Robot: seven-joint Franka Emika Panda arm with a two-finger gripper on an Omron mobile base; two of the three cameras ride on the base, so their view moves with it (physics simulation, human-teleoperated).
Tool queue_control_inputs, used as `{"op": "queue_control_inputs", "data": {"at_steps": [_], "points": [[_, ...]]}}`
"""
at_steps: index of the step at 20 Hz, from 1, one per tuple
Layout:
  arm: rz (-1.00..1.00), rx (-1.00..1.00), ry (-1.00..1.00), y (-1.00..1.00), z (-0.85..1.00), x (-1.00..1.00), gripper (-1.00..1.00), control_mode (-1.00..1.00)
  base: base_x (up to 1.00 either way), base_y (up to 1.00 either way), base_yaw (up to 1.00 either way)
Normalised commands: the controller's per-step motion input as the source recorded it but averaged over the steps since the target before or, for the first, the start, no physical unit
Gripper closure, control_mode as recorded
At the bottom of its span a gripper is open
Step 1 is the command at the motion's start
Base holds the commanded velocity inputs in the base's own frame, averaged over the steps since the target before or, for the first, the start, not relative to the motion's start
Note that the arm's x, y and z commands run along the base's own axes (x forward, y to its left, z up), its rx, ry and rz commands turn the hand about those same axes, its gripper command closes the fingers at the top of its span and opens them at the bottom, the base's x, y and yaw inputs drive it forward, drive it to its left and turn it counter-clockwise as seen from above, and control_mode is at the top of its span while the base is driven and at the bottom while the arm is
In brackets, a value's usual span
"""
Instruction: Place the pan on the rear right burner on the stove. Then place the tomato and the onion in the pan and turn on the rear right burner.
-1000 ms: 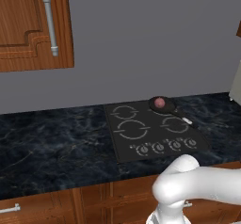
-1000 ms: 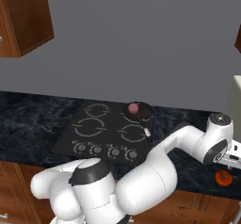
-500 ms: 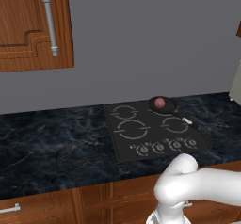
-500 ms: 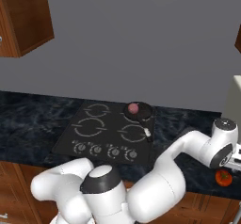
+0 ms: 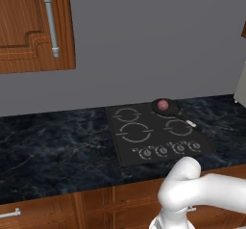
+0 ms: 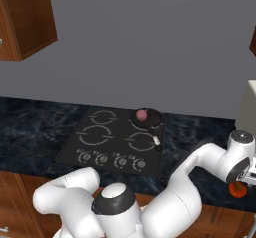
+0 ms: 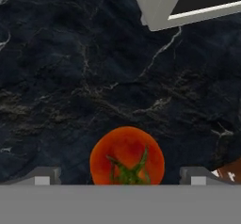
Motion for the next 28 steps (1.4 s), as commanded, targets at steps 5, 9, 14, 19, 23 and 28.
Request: {"op": "queue_control_inputs", "data": {"at_steps": [5,9,14,19,23,28], "points": [[0.00,0.00,0.00,0.00,-0.27,0.00,-1.00,-1.00,0.00,0.00,0.00],[0.00,0.00,0.00,0.00,-0.26,0.00,-1.00,-1.00,0.00,0.00,0.00],[0.00,0.00,0.00,0.00,-0.24,0.00,-1.00,-1.00,0.00,0.00,0.00],[0.00,0.00,0.00,0.00,-0.15,0.00,-1.00,-1.00,0.00,0.00,0.00],[0.00,0.00,0.00,0.00,-0.18,0.00,-1.00,-1.00,0.00,0.00,0.00],[0.00,0.00,0.00,0.00,-0.12,0.00,-1.00,-1.00,0.00,0.00,0.00]]}}
